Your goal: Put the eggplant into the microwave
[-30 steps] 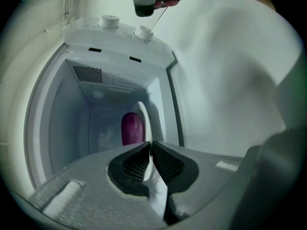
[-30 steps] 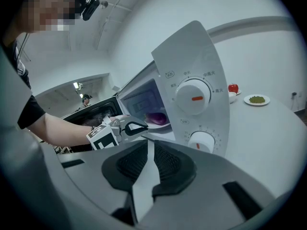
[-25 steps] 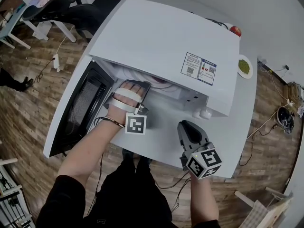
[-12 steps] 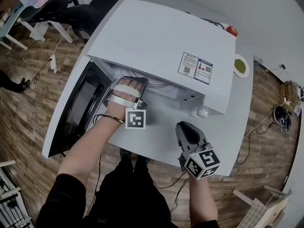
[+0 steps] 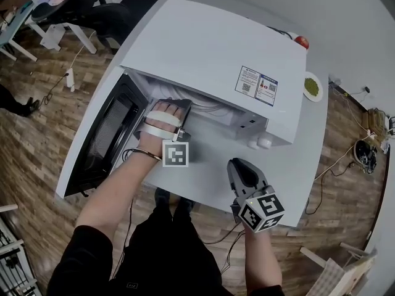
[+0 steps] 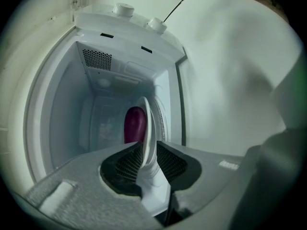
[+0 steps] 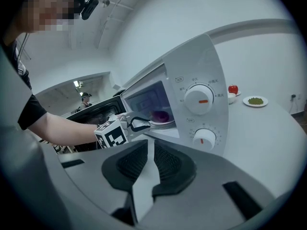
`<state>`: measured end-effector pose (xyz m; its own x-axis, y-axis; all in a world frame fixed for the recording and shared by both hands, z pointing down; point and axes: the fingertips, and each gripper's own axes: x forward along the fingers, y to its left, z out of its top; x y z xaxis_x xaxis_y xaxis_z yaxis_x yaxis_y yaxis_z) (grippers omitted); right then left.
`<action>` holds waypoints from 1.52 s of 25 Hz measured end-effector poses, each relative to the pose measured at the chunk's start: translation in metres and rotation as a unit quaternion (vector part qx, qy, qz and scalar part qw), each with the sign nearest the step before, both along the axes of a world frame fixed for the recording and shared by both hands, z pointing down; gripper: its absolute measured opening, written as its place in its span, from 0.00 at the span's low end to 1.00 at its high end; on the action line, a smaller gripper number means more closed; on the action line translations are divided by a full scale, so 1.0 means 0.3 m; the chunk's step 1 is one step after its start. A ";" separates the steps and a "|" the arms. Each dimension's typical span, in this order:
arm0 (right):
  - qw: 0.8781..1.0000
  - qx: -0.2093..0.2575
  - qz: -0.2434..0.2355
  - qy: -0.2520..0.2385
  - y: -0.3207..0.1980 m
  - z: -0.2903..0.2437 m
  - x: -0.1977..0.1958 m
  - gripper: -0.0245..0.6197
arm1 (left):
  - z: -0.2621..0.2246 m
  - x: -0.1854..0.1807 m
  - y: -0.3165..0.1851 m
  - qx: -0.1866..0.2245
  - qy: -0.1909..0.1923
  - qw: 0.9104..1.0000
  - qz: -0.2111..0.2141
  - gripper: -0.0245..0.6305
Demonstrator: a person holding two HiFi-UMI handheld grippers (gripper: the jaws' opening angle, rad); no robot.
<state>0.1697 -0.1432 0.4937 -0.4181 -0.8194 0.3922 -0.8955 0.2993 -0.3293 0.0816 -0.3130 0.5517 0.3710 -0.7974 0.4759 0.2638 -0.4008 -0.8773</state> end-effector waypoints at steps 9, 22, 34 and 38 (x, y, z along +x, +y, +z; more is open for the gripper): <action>1.000 0.020 -0.009 0.003 0.054 -0.153 -0.031 0.12 | -0.141 -0.023 0.155 -0.039 0.091 0.995 -0.023 0.15; 0.998 0.052 -0.018 0.011 0.150 -0.340 -0.127 0.12 | -0.346 -0.089 0.401 -0.147 0.214 0.964 -0.064 0.05; 0.998 0.063 0.001 0.013 0.289 -0.454 -0.336 0.12 | -0.531 -0.236 0.656 -0.324 0.380 0.862 -0.086 0.05; 0.997 0.069 0.015 0.009 0.347 -0.493 -0.400 0.12 | -0.620 -0.314 0.739 -0.401 0.451 0.792 -0.095 0.05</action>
